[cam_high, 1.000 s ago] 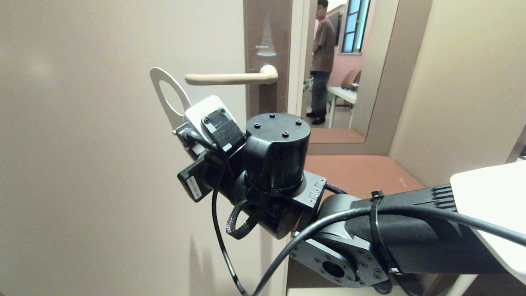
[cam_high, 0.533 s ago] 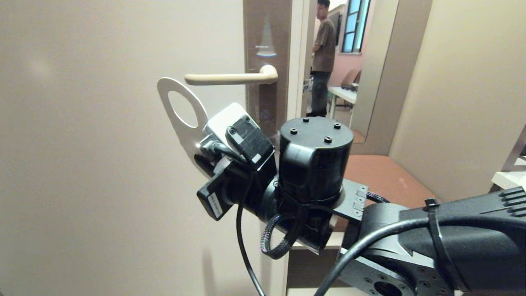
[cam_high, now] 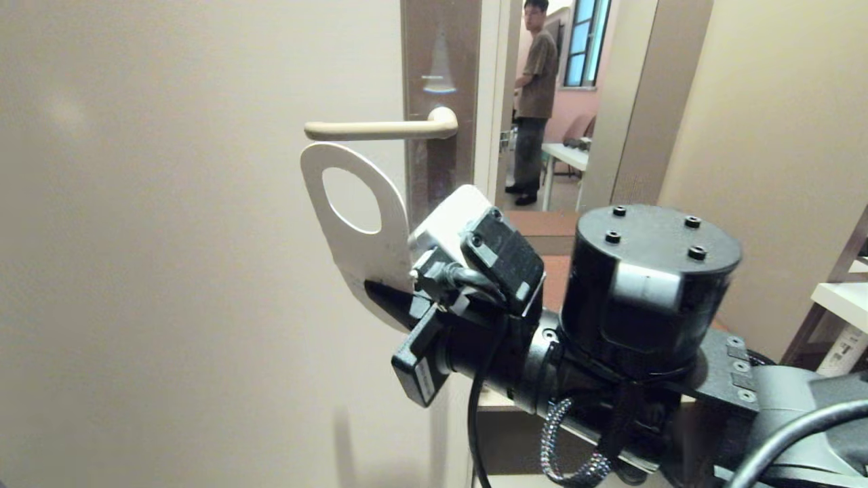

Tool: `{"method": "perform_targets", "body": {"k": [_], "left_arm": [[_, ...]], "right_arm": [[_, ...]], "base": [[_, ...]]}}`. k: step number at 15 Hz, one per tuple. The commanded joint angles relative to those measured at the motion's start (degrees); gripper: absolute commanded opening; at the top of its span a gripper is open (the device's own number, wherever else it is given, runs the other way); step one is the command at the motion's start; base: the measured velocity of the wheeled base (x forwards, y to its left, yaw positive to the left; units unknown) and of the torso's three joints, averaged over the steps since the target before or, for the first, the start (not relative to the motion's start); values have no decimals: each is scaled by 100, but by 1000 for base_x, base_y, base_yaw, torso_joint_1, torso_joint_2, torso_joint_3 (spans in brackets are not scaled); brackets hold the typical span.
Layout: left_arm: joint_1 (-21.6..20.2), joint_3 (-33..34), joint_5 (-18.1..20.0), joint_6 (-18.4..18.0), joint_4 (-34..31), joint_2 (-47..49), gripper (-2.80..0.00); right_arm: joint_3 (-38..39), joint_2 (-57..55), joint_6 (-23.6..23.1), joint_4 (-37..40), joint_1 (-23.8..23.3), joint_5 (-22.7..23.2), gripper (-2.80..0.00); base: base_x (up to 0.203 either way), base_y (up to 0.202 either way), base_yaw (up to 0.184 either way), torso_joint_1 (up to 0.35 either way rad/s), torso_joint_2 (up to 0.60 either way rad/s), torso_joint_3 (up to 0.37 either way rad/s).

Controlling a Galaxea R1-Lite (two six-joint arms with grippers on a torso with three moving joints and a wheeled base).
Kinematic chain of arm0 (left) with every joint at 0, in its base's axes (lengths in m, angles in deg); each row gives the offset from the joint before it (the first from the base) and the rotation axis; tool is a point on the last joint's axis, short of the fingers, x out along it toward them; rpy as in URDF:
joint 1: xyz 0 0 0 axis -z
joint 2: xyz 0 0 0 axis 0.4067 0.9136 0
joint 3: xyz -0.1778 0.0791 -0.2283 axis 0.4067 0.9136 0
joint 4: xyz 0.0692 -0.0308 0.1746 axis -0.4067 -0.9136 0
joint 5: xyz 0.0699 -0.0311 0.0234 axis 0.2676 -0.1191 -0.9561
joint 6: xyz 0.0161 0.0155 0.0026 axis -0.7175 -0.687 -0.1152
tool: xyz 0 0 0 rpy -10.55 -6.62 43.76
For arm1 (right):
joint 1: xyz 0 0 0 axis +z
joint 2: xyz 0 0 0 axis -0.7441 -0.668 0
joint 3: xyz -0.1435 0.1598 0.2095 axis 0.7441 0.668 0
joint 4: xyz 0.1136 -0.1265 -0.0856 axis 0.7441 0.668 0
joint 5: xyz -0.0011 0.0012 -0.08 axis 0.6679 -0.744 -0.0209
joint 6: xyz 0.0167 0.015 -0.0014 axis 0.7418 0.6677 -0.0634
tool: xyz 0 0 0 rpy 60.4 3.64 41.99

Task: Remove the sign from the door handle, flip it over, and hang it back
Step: Hand it to the other hand

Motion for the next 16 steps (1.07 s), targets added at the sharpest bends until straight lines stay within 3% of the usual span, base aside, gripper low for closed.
{"method": "perform_targets", "body": {"k": [1, 16], "left_arm": [[-2, 0, 0, 3, 2, 0, -280], [-2, 0, 0, 3, 2, 0, -280]], "right_arm": [[313, 389, -10, -25, 1, -2, -280], [1710, 1711, -18, -34, -182, -304, -280]], "base": [[0, 0, 0, 0, 0, 0], [0, 0, 0, 0, 0, 0]]}}
